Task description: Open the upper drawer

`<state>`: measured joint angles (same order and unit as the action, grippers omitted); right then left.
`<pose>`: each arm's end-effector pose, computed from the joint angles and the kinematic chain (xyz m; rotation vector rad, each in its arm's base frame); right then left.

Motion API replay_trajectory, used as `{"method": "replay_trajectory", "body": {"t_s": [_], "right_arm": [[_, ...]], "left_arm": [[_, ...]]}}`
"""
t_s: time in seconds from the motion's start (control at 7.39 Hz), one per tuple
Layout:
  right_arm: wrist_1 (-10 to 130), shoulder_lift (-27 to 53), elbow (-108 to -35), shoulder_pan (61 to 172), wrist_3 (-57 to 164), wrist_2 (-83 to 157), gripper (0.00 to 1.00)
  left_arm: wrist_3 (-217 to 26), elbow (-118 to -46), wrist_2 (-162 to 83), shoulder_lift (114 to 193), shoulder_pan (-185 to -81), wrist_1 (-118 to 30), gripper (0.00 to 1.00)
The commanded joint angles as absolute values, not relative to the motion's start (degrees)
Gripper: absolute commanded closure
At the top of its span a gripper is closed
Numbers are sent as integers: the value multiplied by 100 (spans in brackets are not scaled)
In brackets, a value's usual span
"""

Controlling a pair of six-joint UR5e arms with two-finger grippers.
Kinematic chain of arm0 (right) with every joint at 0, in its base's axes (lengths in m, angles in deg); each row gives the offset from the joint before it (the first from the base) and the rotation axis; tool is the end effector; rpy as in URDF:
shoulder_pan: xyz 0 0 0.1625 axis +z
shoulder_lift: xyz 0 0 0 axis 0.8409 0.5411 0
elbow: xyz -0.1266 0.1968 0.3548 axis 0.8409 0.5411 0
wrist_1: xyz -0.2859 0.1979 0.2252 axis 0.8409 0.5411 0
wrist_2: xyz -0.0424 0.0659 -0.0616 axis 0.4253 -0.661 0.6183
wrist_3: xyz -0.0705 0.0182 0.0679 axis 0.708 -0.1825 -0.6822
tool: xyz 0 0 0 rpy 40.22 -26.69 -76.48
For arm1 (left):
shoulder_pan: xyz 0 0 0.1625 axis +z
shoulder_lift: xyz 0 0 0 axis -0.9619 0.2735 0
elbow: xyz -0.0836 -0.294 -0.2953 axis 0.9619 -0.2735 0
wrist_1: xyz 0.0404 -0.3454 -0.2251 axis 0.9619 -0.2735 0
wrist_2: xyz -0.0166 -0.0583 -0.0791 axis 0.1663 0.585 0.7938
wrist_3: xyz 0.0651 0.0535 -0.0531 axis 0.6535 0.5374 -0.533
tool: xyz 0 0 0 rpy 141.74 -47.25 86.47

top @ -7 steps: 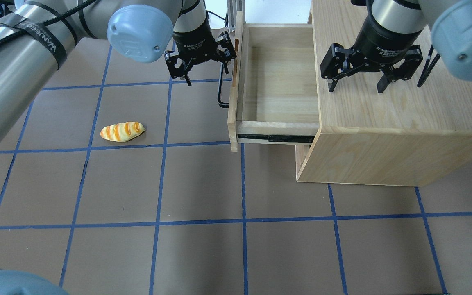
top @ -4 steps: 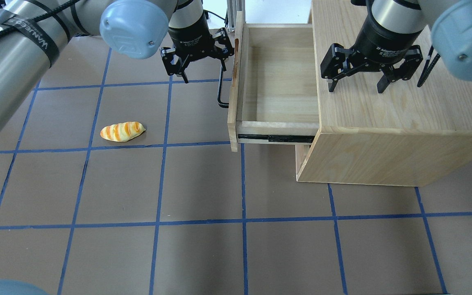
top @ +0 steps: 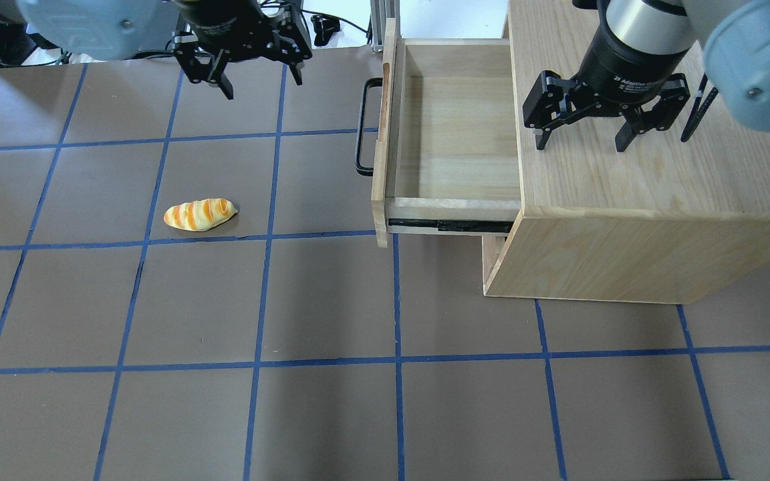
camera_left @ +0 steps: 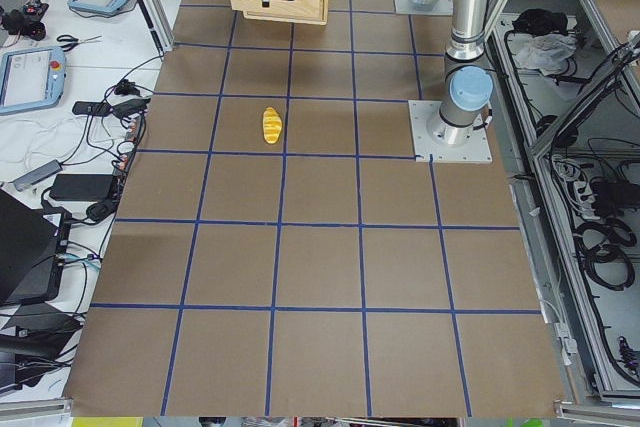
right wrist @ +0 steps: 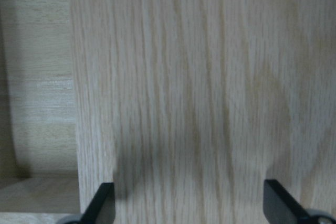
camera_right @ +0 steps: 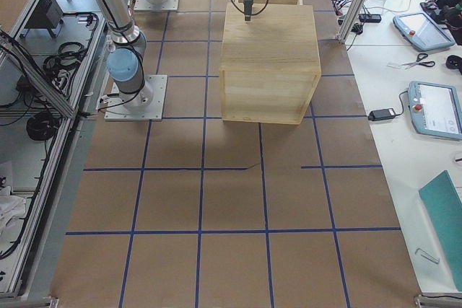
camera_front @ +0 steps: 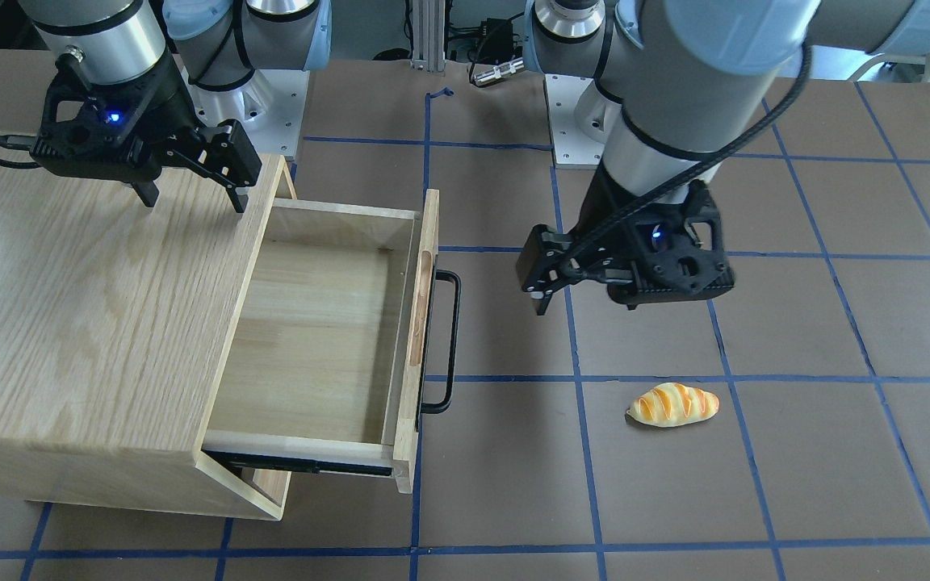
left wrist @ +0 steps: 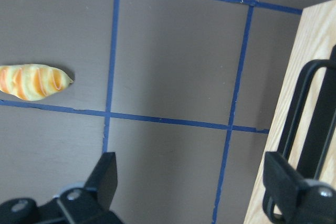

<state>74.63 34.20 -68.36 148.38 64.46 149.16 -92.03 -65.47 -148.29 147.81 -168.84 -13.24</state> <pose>0.1449 -0.4871 0.4980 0.1239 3.1177 -0.0602 -0.1874 -0.5896 0.4987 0.1793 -3.0675 0.1489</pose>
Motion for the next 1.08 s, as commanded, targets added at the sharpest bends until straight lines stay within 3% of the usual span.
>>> {"method": "replay_trajectory", "body": {"t_s": [0.0, 0.27, 0.95], "right_arm": [[7463, 3420, -6836, 14838, 6446, 14917, 0], [7463, 3420, -6836, 14838, 6446, 14917, 0], [7463, 3420, -6836, 14838, 6446, 14917, 0]], "left_arm": [[-8436, -6722, -14883, 14492, -16257, -1609, 0], [-7681, -7045, -15349, 14272, -15747, -1856, 0], [-7643, -7399, -15209, 13946, -15911, -1830, 0]]}}
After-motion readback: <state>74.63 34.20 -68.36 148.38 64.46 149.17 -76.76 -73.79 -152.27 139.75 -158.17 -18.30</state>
